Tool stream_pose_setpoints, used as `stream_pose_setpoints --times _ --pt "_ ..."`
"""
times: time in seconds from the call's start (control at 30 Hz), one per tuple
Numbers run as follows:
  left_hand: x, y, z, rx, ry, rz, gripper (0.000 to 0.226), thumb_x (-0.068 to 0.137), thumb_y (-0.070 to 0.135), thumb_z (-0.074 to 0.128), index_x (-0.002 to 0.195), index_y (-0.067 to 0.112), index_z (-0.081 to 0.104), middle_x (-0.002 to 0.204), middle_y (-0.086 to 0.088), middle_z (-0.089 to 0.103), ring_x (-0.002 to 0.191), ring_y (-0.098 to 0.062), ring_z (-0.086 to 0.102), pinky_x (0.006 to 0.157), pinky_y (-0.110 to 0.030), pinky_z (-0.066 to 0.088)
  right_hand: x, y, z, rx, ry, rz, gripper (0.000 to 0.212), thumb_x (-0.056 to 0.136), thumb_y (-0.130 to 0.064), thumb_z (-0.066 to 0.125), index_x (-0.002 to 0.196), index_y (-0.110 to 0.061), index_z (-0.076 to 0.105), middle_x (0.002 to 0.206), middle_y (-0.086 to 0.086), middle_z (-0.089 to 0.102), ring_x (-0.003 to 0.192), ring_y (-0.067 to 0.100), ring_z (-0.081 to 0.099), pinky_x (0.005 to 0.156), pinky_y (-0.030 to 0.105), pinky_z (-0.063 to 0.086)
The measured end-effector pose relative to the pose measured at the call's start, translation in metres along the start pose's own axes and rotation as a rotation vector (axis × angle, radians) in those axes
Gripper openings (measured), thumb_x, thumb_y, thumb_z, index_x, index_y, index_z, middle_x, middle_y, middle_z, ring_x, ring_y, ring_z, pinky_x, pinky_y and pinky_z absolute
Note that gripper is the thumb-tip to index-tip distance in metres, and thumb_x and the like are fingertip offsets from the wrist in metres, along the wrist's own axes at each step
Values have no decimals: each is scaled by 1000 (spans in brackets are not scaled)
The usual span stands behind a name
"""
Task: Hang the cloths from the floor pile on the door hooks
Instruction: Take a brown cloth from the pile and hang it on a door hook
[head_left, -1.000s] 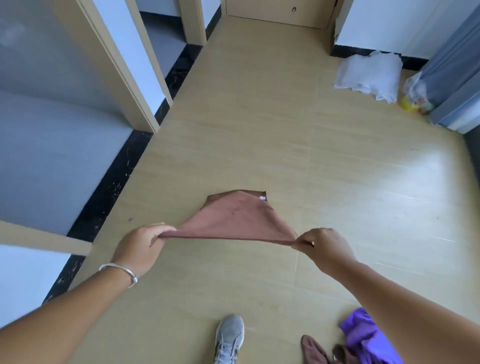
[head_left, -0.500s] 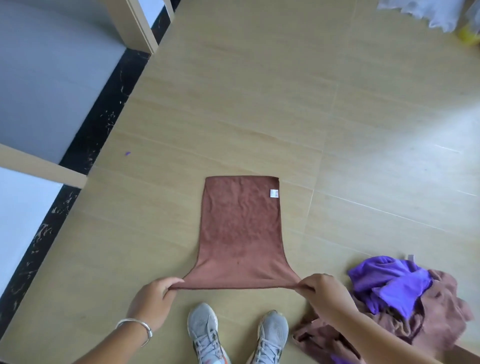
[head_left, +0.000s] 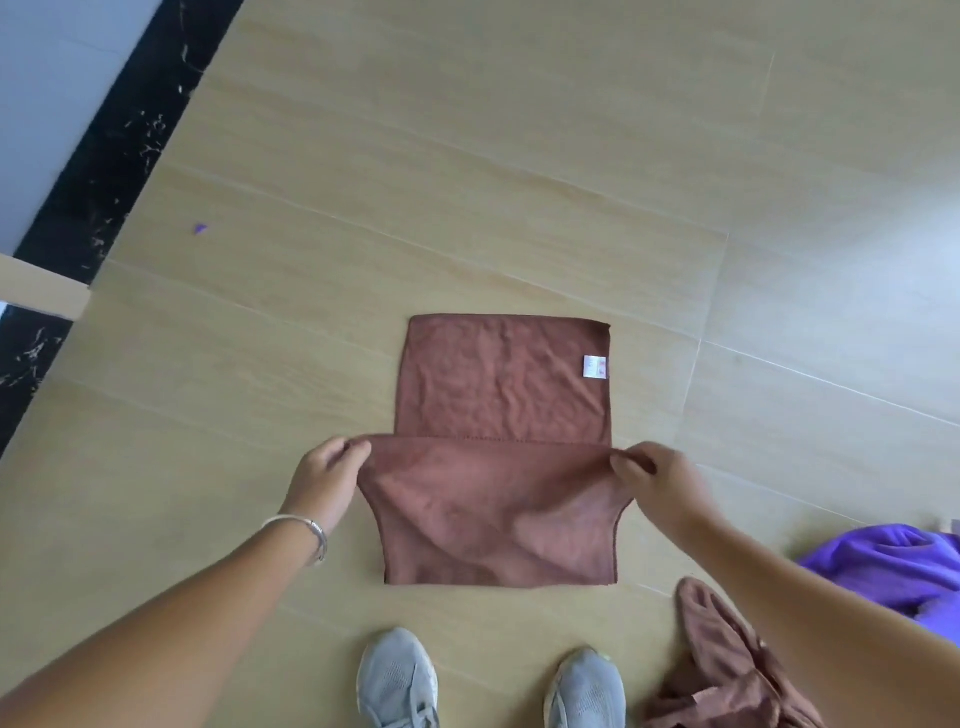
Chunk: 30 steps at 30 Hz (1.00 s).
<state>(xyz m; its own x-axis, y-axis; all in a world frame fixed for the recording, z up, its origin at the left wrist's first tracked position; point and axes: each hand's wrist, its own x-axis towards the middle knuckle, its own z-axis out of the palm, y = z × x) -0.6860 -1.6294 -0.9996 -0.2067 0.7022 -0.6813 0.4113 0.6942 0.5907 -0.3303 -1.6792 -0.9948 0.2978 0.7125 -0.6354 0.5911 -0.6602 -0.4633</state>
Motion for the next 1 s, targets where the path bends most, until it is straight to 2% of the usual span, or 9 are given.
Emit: stream_pose_setpoints --times 0.07,0.17,0.3,0.43,0.53,0.7,0.77,0.87,1.0 --pt "36 4 11 -18 44 59 49 74 41 53 86 -6 61 81 -24 61 75 -20 53 74 -45 48 36 -4 7 90 80 -6 17 87 -27 64 73 -18 65 67 -1 65 63 16 59 54 24 40" --pt "79 11 28 -20 129 158 52 76 42 50 84 -9 56 74 -14 53 70 -17 47 66 -35 39 79 -5 19 201 171 -36 20 87 -32 64 79 -14 66 72 2 67 69 20 62 62 33 48" --pt "119 14 51 -63 152 270 42 87 30 54 80 -10 50 70 -7 42 66 -15 37 61 -31 31 119 -1 32 308 267 -81 15 88 -36 61 81 -25 67 74 -11 67 70 4 62 58 27 47" --pt "153 9 69 -37 188 376 36 95 20 53 67 2 39 61 1 31 55 -11 27 52 -29 25 148 8 41 273 375 -94 30 87 -43 61 63 -27 52 56 -18 55 55 -3 51 53 24 34" --pt "175 7 77 66 226 479 39 96 21 50 63 17 29 58 5 27 48 -9 24 45 -22 23 171 12 46 256 386 -100 32 87 -44 62 63 -24 51 57 -12 52 55 3 48 52 26 32" --pt "209 13 82 162 199 559 32 98 25 46 68 17 38 59 7 33 50 -9 29 49 -24 28 211 10 49 236 394 -132 39 86 -44 63 69 -10 52 61 -2 51 55 14 46 51 30 36" --pt "223 19 83 192 169 572 32 98 25 46 68 15 39 58 7 34 51 -11 30 52 -31 29 224 8 49 235 392 -123 40 85 -45 62 66 -13 50 58 -5 48 53 13 44 49 29 35" --pt "241 29 84 259 148 550 34 96 24 49 65 14 39 55 6 35 52 -16 34 52 -33 29 239 7 47 200 377 -98 41 87 -41 62 61 -16 43 54 -6 42 50 13 40 48 28 30" --pt "245 38 83 314 130 496 28 98 26 44 77 8 47 59 1 41 56 -20 39 54 -33 32 243 4 39 149 340 -116 33 94 -33 53 67 -15 47 60 -3 49 54 13 43 48 28 28"
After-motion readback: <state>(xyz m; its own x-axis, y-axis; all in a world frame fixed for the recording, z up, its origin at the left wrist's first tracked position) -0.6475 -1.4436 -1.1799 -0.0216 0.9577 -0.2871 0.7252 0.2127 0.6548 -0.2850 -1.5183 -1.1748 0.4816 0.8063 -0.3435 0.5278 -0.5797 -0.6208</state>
